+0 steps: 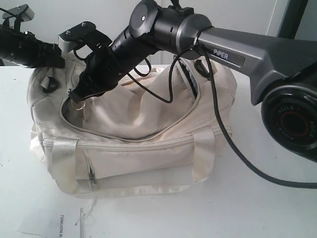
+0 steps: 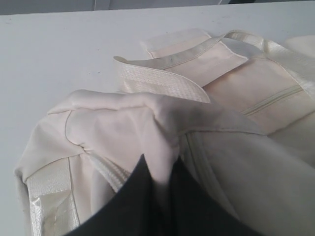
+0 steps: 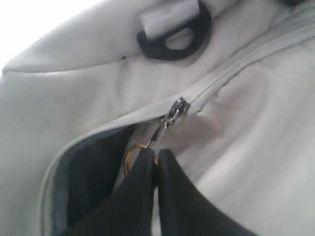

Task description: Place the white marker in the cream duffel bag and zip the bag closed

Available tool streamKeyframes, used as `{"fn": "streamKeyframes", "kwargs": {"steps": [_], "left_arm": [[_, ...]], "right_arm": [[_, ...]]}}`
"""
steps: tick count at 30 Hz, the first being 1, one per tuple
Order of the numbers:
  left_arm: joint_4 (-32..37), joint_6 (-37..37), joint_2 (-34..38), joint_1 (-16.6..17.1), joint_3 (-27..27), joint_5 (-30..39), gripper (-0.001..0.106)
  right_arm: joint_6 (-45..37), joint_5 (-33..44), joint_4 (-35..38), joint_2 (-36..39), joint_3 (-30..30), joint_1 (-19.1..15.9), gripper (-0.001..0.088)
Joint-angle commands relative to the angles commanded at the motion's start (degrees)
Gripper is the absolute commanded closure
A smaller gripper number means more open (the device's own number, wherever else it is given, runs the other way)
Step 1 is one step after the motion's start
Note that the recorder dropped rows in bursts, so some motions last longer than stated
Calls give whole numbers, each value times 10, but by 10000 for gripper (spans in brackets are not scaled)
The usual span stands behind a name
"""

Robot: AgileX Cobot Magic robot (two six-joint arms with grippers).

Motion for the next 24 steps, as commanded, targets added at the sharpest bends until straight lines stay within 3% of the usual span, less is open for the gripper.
{"fn": "streamKeyframes", "kwargs": {"steps": [9, 16, 18, 23, 24], "left_arm": [[-6, -2, 0, 14, 0, -2, 1053], [-13, -2, 0, 14, 0, 3, 1053], [-13, -2, 0, 14, 0, 3, 1053], [-13, -2, 0, 14, 0, 4, 1053], [-13, -2, 0, 14, 0, 4, 1053]], "right_arm": [[13, 62, 0, -3, 0, 1, 868], [40, 21, 0, -3, 0, 1, 860], [30, 12, 4, 0, 0, 3, 774], [-41, -40, 21, 22, 0, 18, 368], [-80, -52, 21, 28, 0, 20, 344]]}}
